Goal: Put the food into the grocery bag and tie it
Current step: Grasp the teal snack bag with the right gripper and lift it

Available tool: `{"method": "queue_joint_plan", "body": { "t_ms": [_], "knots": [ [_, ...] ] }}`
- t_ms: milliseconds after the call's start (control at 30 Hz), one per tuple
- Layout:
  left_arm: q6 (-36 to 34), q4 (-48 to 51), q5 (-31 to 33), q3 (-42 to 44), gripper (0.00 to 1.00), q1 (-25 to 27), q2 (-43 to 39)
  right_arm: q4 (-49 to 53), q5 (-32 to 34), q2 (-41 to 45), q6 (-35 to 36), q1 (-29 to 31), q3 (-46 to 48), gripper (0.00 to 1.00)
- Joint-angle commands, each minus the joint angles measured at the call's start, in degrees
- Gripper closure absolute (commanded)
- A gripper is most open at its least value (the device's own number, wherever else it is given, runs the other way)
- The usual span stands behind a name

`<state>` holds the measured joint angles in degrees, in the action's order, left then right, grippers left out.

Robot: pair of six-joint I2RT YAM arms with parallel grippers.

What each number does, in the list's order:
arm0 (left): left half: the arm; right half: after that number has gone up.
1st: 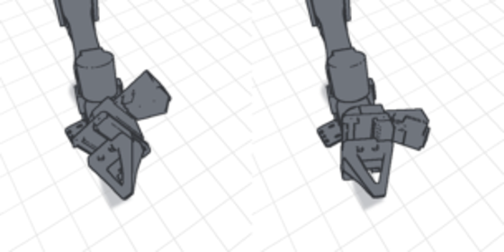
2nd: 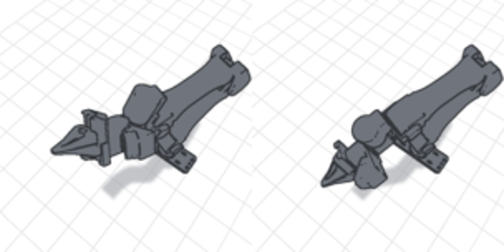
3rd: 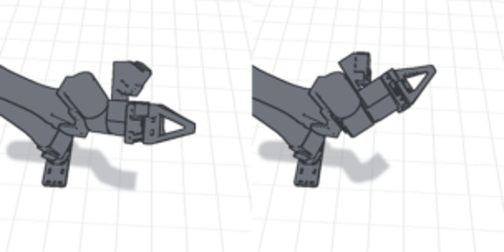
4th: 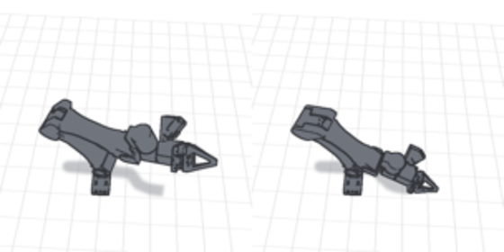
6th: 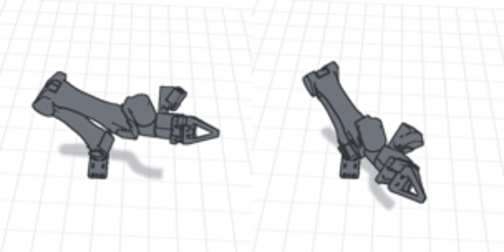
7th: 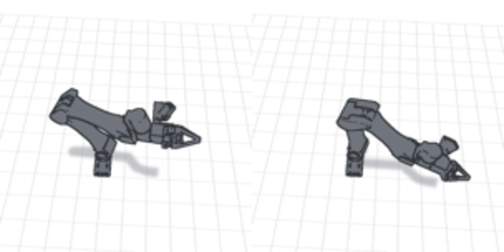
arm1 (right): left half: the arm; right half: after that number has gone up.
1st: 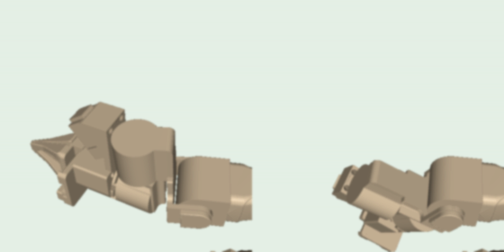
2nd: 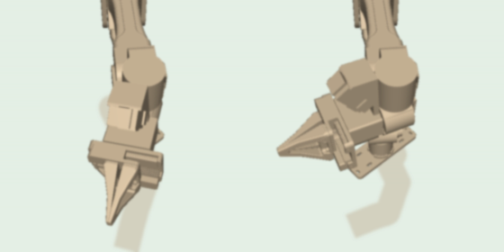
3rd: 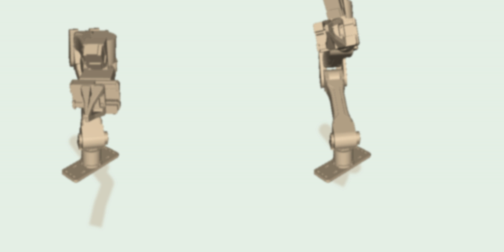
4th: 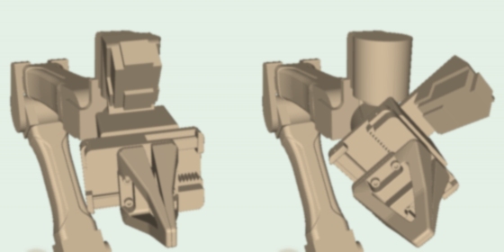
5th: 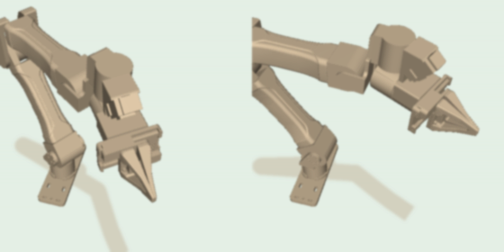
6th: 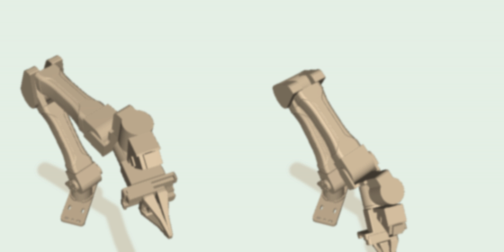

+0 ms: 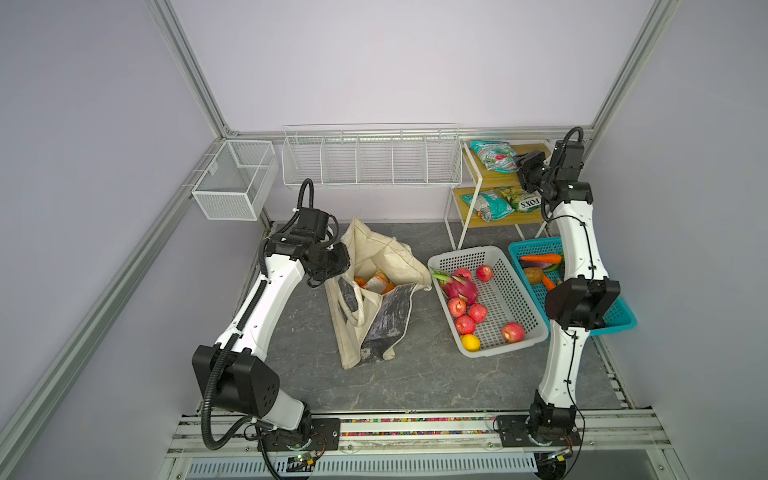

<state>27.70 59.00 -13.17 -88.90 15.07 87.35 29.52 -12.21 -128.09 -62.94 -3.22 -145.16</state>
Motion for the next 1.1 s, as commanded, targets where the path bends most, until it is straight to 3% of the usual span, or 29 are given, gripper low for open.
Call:
{"method": "queue_joint_plan", "body": {
  "t_ms": [0, 433, 733, 1067],
  "knots": [
    [-1.8, -0.2, 1.9, -1.8, 1.00, -0.2, 0.1, 0.7, 1.8, -2.3, -2.3, 0.3, -0.3, 0.51],
    [-1.8, -0.3, 1.5, -1.8, 1.00, -0.6, -0.2, -0.6, 3.0, -1.0, -2.8, 0.2, -0.2, 0.92],
    [-1.9, 0.5, 2.1, -1.1, 1.00, -0.6, -1.6, -5.8, 1.7, 5.7, -1.5, 0.1, -0.5, 0.93],
    [-0.2, 0.0, 2.1, 3.4, 1.00, -0.6, -4.7, -14.6, -6.3, 17.4, 8.0, 1.2, 2.3, 0.93]
  ]
}}
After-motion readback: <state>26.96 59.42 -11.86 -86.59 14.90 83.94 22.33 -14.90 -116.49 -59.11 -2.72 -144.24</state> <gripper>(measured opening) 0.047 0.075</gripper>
